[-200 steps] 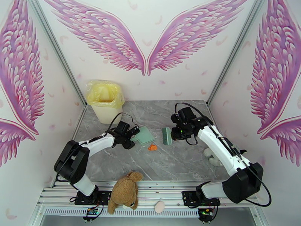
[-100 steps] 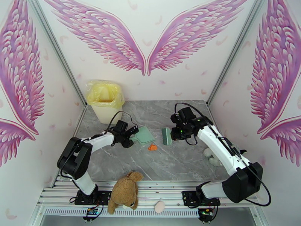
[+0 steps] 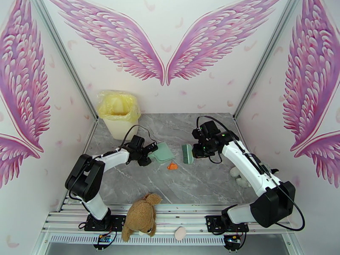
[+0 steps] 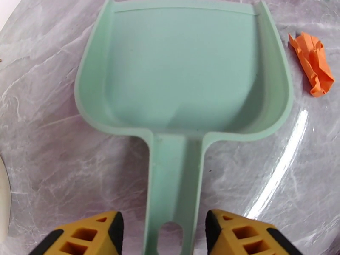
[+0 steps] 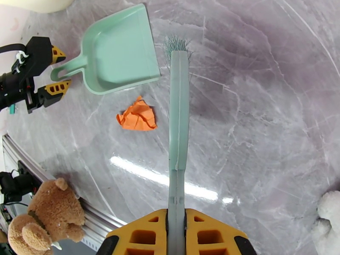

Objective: Sweep away the paper scraps from the table

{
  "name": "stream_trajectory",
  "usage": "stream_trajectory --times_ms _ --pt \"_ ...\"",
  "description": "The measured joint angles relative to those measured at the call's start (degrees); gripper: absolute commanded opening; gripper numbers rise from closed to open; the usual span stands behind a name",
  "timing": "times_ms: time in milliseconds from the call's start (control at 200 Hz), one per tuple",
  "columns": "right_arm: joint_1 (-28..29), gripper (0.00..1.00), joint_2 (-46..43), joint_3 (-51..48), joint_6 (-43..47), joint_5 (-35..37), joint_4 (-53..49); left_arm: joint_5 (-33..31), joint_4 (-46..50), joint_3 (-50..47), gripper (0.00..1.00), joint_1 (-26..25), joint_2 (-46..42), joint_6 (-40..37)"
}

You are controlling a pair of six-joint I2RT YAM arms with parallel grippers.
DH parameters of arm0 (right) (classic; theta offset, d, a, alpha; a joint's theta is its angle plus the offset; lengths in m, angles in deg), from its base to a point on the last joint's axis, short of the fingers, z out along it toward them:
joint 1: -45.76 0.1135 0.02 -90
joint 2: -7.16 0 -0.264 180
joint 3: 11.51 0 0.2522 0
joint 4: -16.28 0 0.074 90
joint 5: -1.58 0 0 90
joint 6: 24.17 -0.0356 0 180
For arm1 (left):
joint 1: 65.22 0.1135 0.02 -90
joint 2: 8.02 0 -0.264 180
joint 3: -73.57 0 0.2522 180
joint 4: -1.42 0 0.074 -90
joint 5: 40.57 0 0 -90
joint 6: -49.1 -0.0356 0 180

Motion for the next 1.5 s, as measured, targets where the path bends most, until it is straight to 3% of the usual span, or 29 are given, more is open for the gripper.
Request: stream_trajectory --times_ms 105,505,600,875,1300,1500 --pt "0.00 0.00 0.07 0.00 0.00 0.00 0.00 0.87 0.52 0.85 0.25 0.07 0.90 -0.33" --pt "0.00 0.00 0.07 0.00 0.02 0.00 0.00 1.33 0.92 1.36 0.08 0.15 1.16 -1.27" --pt "0.00 0.00 0.07 0.00 0.20 0.00 -0.02 1.38 1.16 1.36 0.00 0.11 1.05 -1.01" --pt "0.00 0.00 0.07 0.00 0.46 0.24 -0.02 -2.60 12.94 6.64 0.00 -3.54 -3.23 1.20" --pt "0.00 0.00 2.54 0.74 0.70 2.25 -0.66 -21.29 38.58 14.12 0.00 -9.66 -10.05 3.50" --pt "0.00 0.00 3.45 3.54 0.85 6.01 -3.37 -24.81 45.81 13.99 0.00 -13.90 -12.96 2.62"
